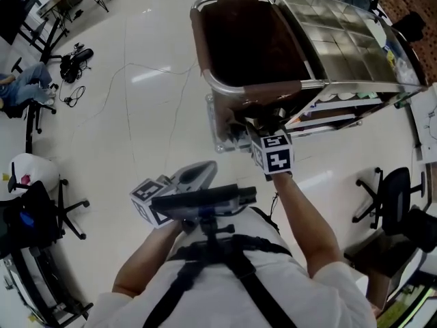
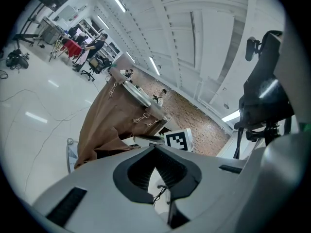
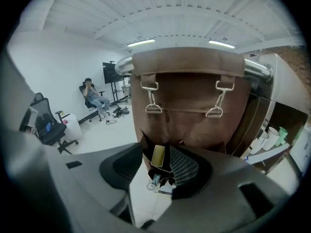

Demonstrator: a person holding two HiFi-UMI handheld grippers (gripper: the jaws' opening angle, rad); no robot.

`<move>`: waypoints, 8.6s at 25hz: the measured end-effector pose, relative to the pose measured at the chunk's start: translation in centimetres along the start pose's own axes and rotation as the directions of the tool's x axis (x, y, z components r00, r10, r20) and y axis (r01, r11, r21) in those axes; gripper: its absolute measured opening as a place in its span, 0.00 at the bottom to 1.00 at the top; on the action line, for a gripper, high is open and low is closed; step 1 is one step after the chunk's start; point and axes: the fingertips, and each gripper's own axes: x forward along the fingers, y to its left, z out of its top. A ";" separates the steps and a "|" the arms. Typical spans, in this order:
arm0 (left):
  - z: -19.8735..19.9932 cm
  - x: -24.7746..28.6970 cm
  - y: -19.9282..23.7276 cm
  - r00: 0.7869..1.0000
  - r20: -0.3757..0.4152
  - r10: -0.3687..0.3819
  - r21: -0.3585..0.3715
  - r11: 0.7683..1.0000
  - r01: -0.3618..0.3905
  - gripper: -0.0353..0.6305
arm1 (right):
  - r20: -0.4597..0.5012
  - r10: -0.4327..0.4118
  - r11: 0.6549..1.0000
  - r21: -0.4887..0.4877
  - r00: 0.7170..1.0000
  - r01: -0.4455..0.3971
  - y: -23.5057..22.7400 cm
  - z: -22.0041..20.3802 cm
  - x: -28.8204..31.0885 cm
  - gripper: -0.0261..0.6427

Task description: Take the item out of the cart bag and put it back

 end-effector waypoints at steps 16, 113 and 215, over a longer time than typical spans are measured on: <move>0.2 0.3 0.1 0.999 0.026 0.020 -0.010 1.000 -0.020 0.06 | -0.093 -0.010 1.000 -0.015 0.996 0.008 -0.5 -2.3 3.3 0.22; -1.2 1.8 -1.7 1.000 -0.031 0.000 0.018 1.000 0.001 0.06 | 0.290 0.067 0.998 -0.019 0.955 -0.064 -0.5 5.3 -19.7 0.15; -0.9 0.3 -1.9 1.000 0.006 0.027 0.034 0.999 -0.028 0.06 | 0.097 0.092 0.993 -0.087 0.991 -0.084 -1.0 2.8 -8.3 0.15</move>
